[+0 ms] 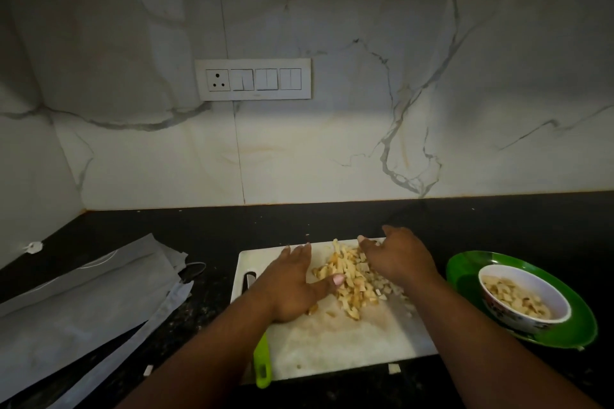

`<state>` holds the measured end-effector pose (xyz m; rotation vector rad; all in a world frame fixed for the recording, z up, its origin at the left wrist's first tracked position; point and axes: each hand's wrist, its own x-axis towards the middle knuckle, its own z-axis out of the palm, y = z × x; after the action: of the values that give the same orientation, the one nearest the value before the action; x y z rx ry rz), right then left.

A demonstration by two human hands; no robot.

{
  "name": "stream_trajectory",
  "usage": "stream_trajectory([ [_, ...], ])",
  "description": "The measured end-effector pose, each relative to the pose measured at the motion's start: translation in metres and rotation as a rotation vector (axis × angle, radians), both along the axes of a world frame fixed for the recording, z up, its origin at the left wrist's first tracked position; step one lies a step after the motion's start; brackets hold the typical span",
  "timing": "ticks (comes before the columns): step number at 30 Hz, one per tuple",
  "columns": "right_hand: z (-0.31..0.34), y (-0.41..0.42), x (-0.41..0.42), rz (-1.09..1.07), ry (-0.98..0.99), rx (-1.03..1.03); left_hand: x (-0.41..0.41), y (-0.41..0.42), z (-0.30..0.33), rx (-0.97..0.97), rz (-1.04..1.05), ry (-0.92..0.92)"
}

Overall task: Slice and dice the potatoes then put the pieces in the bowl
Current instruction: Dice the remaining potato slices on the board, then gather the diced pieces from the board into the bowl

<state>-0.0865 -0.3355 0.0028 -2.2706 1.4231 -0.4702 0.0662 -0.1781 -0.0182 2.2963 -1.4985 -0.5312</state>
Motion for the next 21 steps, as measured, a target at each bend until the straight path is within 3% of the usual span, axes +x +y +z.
stream_trajectory([
  [5,-0.004,-0.006,0.0,0.058,-0.094,0.123,0.013,-0.001,0.002,-0.009,-0.028,0.032],
  [15,-0.006,0.011,-0.007,0.259,-0.227,0.181,0.032,-0.001,-0.009,-0.139,0.007,0.233],
  [21,0.009,-0.006,-0.001,0.2,-0.242,0.016,0.033,-0.002,-0.009,-0.197,0.025,0.345],
])
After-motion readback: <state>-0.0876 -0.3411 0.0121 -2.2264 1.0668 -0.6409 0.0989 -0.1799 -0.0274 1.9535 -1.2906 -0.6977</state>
